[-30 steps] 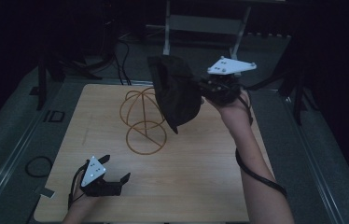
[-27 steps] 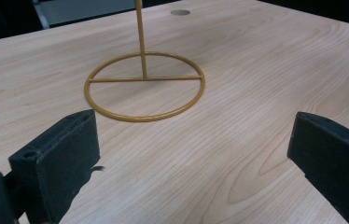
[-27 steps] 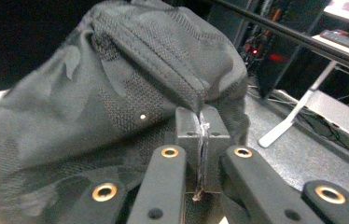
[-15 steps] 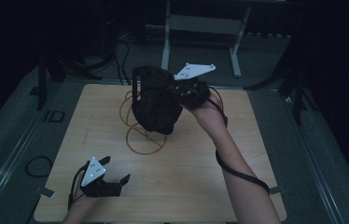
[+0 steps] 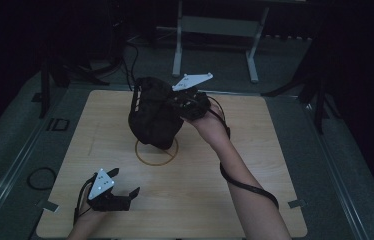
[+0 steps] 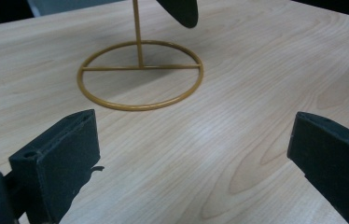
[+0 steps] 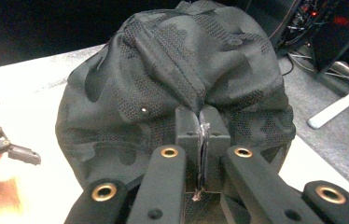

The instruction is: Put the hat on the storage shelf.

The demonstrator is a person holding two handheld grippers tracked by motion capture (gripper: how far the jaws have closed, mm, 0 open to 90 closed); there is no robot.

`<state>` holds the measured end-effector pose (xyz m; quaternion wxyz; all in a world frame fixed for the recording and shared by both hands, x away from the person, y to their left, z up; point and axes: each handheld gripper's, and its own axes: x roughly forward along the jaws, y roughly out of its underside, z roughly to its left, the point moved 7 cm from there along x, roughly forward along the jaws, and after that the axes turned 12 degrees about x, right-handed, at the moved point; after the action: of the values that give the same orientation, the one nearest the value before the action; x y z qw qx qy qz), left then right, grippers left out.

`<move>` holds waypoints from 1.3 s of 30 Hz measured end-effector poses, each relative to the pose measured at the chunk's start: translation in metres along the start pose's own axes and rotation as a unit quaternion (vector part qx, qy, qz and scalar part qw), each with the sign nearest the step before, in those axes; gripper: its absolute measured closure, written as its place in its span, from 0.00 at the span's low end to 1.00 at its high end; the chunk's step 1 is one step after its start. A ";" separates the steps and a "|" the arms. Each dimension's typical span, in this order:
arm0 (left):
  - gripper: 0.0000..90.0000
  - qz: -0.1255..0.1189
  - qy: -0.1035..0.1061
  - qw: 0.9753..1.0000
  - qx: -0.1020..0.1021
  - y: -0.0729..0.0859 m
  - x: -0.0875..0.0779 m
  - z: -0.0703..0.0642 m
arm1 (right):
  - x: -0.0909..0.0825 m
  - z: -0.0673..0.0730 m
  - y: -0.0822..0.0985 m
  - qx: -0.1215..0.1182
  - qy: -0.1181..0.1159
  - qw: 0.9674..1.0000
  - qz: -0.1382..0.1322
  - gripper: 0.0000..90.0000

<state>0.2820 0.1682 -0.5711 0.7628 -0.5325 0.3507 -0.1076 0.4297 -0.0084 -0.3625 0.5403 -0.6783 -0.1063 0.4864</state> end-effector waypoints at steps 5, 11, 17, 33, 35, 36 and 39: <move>0.03 -0.003 -0.001 1.000 -0.001 -0.001 -0.002 0.002 | 0.010 0.004 0.004 -0.003 -0.005 1.000 0.014 0.98; 0.03 -0.006 0.000 1.000 -0.006 0.000 -0.003 0.003 | 0.014 0.005 0.004 0.006 -0.012 1.000 0.013 0.96; 0.03 -0.004 0.003 1.000 -0.003 0.000 -0.003 0.001 | 0.020 0.004 0.007 0.009 -0.018 1.000 0.016 0.90; 0.03 -0.008 0.001 1.000 -0.009 0.001 -0.003 0.000 | 0.014 0.006 0.003 0.023 -0.027 0.999 0.010 0.60; 0.03 -0.009 0.002 1.000 -0.009 0.001 -0.003 0.000 | 0.011 0.005 0.003 0.024 -0.027 0.999 0.010 0.56; 0.03 -0.009 0.002 1.000 -0.009 0.001 -0.002 0.000 | 0.010 0.005 0.003 0.025 -0.028 0.999 0.010 0.54; 0.03 -0.009 0.003 1.000 -0.009 0.001 -0.002 -0.001 | 0.006 0.003 0.005 0.024 -0.027 0.999 0.008 0.46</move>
<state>0.2796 0.1690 -0.5713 0.7559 -0.5422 0.3494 -0.1124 0.4285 -0.0039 -0.3698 0.5493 -0.6524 -0.1037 0.5117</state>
